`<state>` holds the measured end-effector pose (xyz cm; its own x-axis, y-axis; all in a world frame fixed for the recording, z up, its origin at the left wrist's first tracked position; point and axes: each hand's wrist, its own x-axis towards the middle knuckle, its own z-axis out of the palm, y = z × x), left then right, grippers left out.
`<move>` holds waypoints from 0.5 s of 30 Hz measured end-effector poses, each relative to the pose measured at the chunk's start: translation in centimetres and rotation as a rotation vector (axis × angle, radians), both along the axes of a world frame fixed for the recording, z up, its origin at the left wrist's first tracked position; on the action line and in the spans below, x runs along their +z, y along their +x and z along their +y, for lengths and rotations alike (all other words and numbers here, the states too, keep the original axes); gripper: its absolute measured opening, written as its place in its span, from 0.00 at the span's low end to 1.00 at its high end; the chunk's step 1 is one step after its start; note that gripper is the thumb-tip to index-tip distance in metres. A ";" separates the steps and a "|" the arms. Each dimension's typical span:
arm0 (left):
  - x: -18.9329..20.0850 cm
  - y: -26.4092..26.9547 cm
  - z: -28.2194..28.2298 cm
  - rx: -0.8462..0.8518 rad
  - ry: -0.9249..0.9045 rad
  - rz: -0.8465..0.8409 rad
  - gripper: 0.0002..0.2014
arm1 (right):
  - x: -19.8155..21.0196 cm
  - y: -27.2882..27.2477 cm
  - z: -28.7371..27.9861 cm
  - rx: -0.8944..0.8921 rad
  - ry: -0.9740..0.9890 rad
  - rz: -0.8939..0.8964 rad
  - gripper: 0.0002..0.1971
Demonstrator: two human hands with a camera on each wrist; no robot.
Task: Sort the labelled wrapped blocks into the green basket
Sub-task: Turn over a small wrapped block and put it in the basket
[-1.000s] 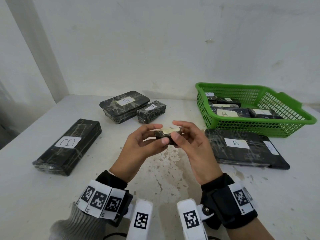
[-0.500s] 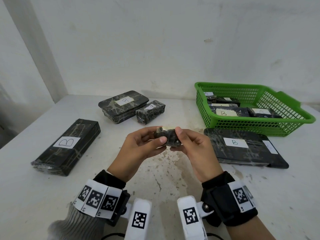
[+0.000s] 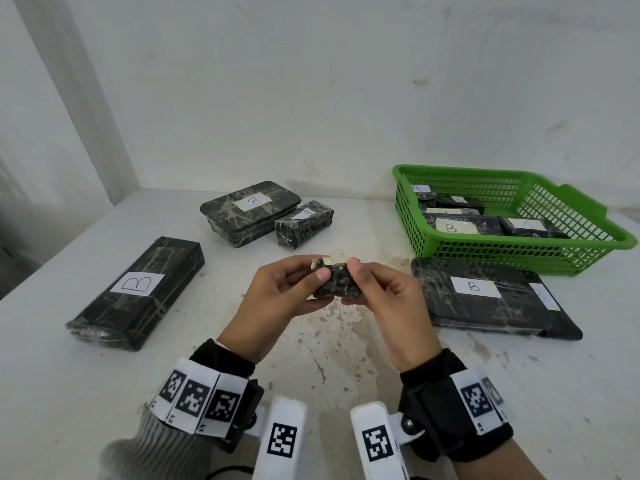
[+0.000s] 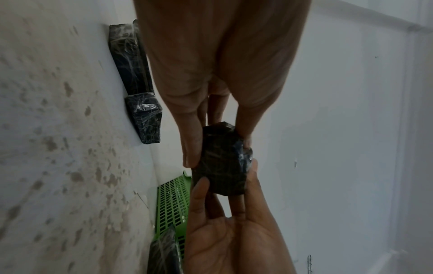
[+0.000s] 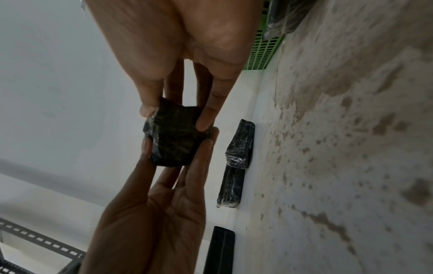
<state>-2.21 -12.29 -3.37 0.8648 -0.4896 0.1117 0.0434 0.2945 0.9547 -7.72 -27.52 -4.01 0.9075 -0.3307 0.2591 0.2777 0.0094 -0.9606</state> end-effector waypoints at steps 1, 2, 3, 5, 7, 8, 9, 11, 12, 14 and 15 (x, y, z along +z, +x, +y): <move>0.0 0.0 0.0 0.007 0.006 -0.003 0.19 | 0.0 0.0 0.0 0.013 0.010 0.012 0.22; 0.0 0.0 0.0 0.009 0.006 -0.001 0.19 | 0.0 0.0 0.0 0.024 0.018 0.019 0.24; 0.0 0.0 0.0 0.008 0.002 0.002 0.20 | 0.1 -0.1 0.1 0.029 0.020 0.017 0.26; 0.1 0.0 0.0 -0.004 -0.004 0.010 0.20 | 0.0 -0.1 0.1 -0.001 0.011 -0.003 0.22; 0.2 -0.1 0.1 -0.029 -0.003 0.016 0.20 | -0.2 0.0 0.1 -0.051 -0.018 -0.028 0.18; 0.1 -0.1 0.0 -0.037 0.001 0.016 0.20 | -0.3 0.0 0.0 -0.066 -0.023 -0.035 0.17; 0.0 -0.2 0.0 -0.038 0.006 0.012 0.20 | -0.4 0.0 0.0 -0.071 -0.018 -0.036 0.16; -0.1 -0.2 -0.1 -0.027 0.021 -0.006 0.18 | -0.4 0.0 0.0 -0.066 0.000 -0.029 0.16; -0.1 -0.2 -0.1 -0.020 0.028 -0.014 0.18 | -0.4 0.0 0.1 -0.057 0.002 -0.022 0.16; -0.1 0.0 -0.1 -0.016 0.039 -0.019 0.19 | -0.3 0.1 0.1 -0.030 0.009 -0.006 0.20; 0.0 0.0 0.0 -0.016 0.039 -0.016 0.20 | -0.3 0.1 0.1 -0.015 0.019 -0.001 0.22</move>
<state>-2.21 -12.31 -3.42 0.8549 -0.5078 0.1061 0.0326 0.2566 0.9660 -7.60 -27.40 -4.33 0.9022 -0.3489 0.2535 0.2788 0.0234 -0.9601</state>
